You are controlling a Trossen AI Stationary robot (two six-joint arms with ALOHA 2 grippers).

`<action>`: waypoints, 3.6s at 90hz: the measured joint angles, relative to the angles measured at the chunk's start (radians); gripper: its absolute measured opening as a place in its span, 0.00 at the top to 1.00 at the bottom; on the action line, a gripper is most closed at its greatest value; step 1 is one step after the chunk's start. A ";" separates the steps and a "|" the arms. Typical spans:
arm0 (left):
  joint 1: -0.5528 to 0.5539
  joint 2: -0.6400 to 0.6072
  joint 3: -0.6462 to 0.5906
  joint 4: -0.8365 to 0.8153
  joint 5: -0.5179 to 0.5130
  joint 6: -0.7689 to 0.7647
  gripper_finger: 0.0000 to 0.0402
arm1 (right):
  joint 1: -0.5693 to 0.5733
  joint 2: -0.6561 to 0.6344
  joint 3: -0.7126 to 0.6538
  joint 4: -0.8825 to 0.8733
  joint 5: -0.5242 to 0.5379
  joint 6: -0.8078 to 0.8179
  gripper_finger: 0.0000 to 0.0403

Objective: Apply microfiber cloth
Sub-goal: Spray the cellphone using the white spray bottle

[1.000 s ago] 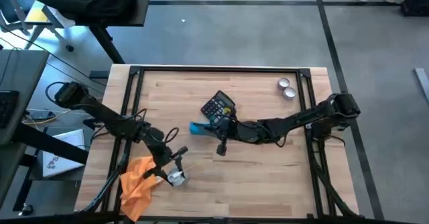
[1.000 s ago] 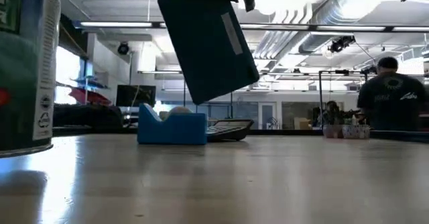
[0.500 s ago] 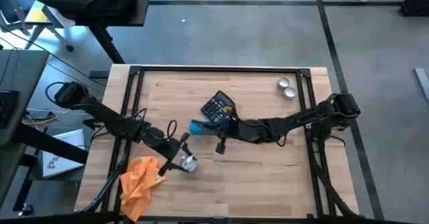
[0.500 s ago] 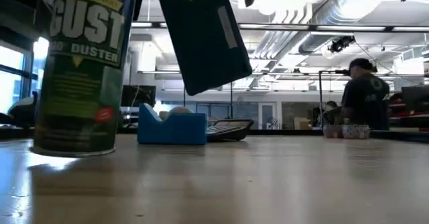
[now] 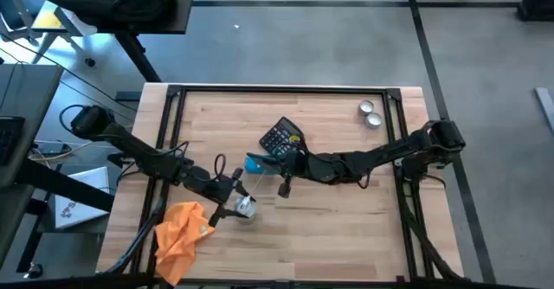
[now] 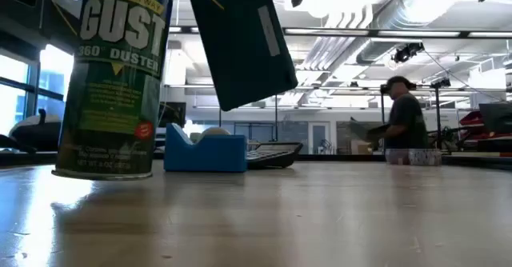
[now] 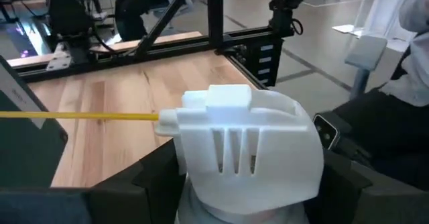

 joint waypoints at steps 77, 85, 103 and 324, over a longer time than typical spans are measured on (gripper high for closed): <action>-0.038 0.100 0.002 0.122 -0.194 -0.047 0.44 | 0.000 0.000 0.001 0.004 -0.003 0.003 1.00; -0.039 0.099 0.002 0.127 -0.195 -0.052 0.42 | 0.000 0.000 0.002 0.007 -0.003 0.002 1.00; -0.038 0.097 0.002 0.141 -0.196 -0.037 0.35 | 0.000 0.000 0.002 0.007 -0.003 0.001 1.00; -0.174 0.099 0.000 0.109 -0.462 -0.054 0.35 | -0.051 -0.017 0.002 0.090 -0.003 -0.026 1.00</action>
